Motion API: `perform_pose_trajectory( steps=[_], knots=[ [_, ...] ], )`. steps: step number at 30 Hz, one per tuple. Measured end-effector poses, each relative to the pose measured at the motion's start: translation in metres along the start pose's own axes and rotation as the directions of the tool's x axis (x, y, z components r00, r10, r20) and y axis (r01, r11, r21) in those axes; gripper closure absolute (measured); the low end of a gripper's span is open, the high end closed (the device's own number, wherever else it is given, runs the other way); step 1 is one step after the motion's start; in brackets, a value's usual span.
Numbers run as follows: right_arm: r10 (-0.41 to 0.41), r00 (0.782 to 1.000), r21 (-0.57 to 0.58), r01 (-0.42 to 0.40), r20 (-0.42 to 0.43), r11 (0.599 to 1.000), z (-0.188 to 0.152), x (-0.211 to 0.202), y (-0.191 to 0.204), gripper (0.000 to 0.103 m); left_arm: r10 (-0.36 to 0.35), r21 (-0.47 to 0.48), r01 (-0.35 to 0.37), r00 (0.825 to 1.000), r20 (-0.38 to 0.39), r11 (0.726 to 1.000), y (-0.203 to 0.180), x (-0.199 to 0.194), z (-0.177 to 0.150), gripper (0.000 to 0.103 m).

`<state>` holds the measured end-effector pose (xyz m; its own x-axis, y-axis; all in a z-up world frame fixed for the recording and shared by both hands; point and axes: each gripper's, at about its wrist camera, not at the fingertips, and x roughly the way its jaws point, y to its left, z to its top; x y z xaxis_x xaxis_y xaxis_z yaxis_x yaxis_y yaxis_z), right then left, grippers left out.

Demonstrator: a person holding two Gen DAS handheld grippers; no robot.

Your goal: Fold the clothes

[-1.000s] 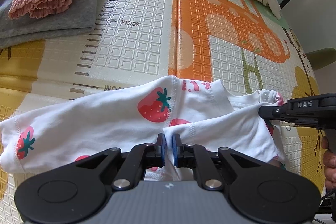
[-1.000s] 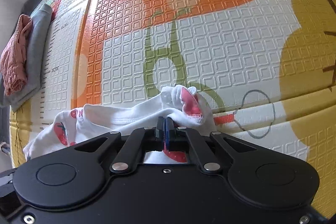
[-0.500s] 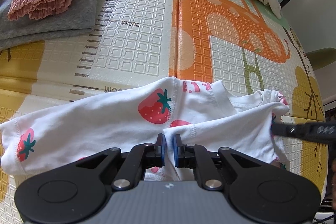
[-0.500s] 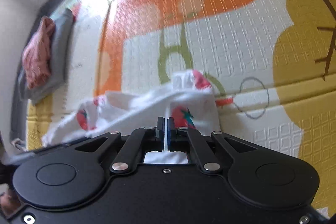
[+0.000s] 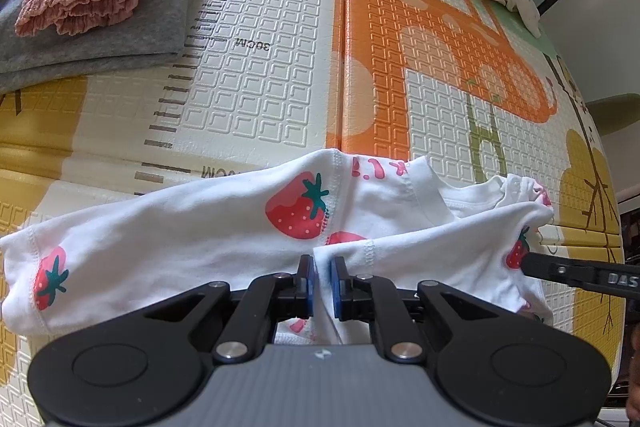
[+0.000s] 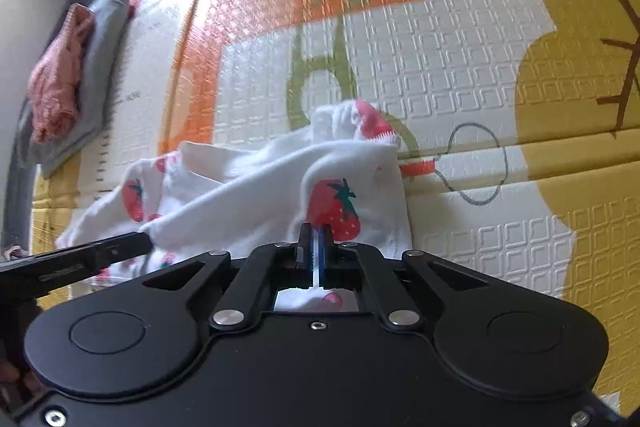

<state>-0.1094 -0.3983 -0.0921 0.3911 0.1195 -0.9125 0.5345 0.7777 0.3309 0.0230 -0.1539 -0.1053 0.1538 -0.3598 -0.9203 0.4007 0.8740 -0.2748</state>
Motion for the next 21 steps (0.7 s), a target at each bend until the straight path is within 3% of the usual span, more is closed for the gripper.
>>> perform_pose_trajectory(
  steps=[11, 21],
  knots=[
    [-0.016, 1.000, -0.037, 0.016, 0.004, 0.999, -0.007, -0.012, 0.005, 0.102, 0.009, 0.013, -0.009, 1.000, -0.004, 1.000, -0.002, 0.000, 0.000, 0.090],
    [-0.071, 0.996, -0.027, 0.069, -0.045, 0.997, -0.019, 0.009, -0.011, 0.103, 0.022, 0.029, -0.022, 1.000, -0.003, 0.999, -0.004, 0.000, -0.001, 0.089]
  ],
)
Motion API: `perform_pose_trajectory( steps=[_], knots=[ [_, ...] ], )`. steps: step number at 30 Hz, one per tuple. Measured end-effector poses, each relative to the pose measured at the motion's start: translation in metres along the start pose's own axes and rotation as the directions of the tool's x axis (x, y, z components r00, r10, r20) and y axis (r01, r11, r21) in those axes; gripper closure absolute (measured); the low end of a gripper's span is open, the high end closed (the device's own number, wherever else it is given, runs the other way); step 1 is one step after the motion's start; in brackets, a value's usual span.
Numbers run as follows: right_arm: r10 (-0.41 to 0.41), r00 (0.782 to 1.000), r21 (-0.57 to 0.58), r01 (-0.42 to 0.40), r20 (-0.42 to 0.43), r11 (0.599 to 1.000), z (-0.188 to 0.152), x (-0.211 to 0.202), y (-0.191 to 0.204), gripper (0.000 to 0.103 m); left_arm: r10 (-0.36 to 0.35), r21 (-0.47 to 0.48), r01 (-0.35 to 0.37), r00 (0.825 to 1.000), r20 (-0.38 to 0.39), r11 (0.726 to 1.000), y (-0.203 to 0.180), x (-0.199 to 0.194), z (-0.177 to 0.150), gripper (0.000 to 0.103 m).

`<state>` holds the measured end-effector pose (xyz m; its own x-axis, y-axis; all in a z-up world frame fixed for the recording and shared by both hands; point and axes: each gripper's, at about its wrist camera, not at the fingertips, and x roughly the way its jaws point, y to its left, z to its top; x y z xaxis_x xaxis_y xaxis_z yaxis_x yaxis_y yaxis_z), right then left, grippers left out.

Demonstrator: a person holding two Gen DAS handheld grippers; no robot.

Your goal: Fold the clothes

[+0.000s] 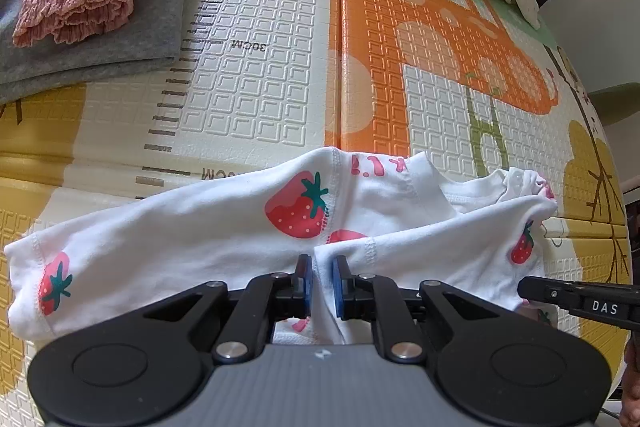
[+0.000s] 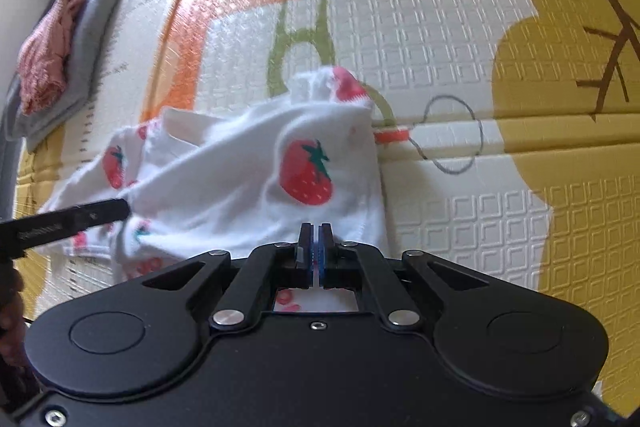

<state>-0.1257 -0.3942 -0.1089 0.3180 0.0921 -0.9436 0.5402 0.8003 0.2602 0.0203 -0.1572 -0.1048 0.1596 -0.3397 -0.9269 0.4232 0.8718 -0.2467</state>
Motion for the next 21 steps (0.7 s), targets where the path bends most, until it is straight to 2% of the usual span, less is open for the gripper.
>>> perform_pose_trajectory(
  steps=[8, 17, 21],
  knots=[
    [0.010, 1.000, 0.005, -0.010, 0.006, 1.000, -0.002, -0.001, -0.002, 0.103, 0.012, 0.008, -0.012, 1.000, 0.000, 1.000, -0.003, 0.000, 0.000, 0.089],
    [0.081, 0.995, 0.015, -0.082, 0.061, 0.997, -0.001, -0.027, 0.005, 0.101, 0.030, 0.022, -0.030, 1.000, 0.004, 0.999, -0.007, -0.001, 0.000, 0.088],
    [0.098, 0.992, 0.003, -0.098, 0.075, 0.995, -0.002, -0.034, 0.010, 0.099, 0.035, 0.025, -0.035, 0.999, 0.001, 0.999, -0.007, -0.003, 0.000, 0.082]
  ],
)
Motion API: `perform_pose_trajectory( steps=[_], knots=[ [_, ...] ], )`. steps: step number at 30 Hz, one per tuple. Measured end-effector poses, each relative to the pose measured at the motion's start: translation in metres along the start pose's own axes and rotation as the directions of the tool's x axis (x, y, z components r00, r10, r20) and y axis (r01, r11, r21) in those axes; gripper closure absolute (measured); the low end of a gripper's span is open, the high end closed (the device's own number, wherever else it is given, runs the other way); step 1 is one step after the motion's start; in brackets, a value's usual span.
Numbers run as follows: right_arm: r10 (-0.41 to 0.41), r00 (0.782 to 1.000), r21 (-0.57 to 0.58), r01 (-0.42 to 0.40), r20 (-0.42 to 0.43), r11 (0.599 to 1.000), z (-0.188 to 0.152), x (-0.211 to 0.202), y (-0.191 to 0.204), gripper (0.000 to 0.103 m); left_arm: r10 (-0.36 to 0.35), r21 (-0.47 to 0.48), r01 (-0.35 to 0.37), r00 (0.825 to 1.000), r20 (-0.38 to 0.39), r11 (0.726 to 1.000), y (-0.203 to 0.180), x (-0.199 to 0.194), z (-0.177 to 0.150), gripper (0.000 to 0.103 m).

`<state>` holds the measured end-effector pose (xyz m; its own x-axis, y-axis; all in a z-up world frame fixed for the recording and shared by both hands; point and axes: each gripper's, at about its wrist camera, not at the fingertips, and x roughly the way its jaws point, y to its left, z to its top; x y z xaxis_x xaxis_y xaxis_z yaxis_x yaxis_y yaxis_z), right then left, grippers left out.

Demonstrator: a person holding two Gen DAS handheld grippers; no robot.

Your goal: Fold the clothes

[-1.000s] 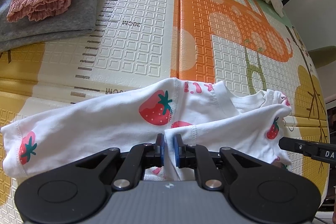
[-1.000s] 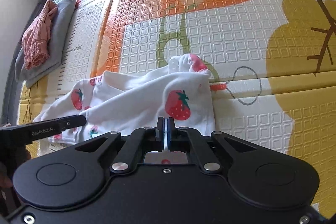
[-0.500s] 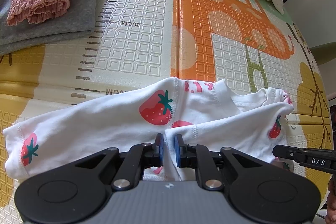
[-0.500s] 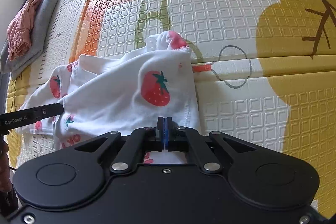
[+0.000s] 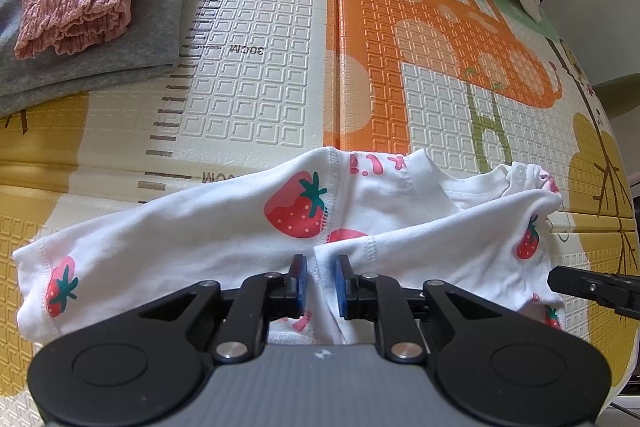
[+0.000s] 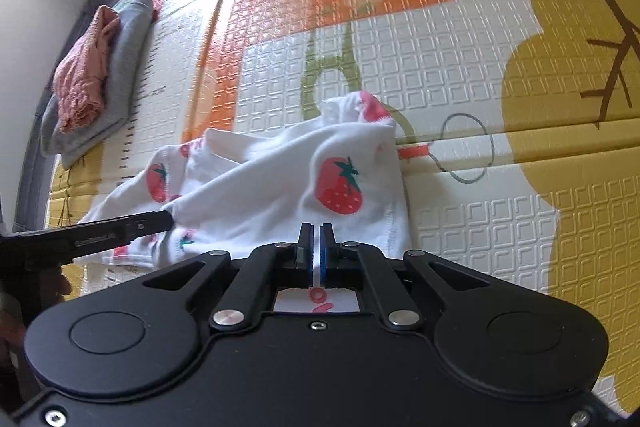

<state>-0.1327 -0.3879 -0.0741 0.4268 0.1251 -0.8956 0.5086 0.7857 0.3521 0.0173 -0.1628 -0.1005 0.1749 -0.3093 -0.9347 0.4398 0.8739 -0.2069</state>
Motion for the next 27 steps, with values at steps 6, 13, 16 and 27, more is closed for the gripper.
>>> perform_pose_trajectory(
  steps=[6, 13, 16, 27],
  knots=[
    [0.025, 1.000, -0.003, -0.025, 0.008, 1.000, -0.005, -0.005, 0.004, 0.099, 0.010, 0.012, -0.010, 1.000, 0.012, 1.000, -0.001, -0.007, -0.001, 0.060],
    [0.035, 0.999, 0.009, -0.035, 0.005, 0.999, -0.009, -0.006, 0.002, 0.099, 0.024, 0.005, -0.024, 0.999, 0.029, 1.000, 0.002, -0.019, -0.002, 0.044],
    [0.040, 0.999, 0.014, -0.040, 0.005, 0.999, -0.011, -0.007, 0.001, 0.099, 0.039, 0.013, -0.040, 0.998, 0.041, 0.999, 0.004, -0.025, -0.003, 0.040],
    [0.050, 0.999, 0.012, -0.050, -0.007, 0.999, -0.013, -0.004, 0.004, 0.099, 0.097, -0.061, -0.091, 0.990, 0.099, 0.994, 0.035, -0.049, -0.013, 0.031]
  ],
)
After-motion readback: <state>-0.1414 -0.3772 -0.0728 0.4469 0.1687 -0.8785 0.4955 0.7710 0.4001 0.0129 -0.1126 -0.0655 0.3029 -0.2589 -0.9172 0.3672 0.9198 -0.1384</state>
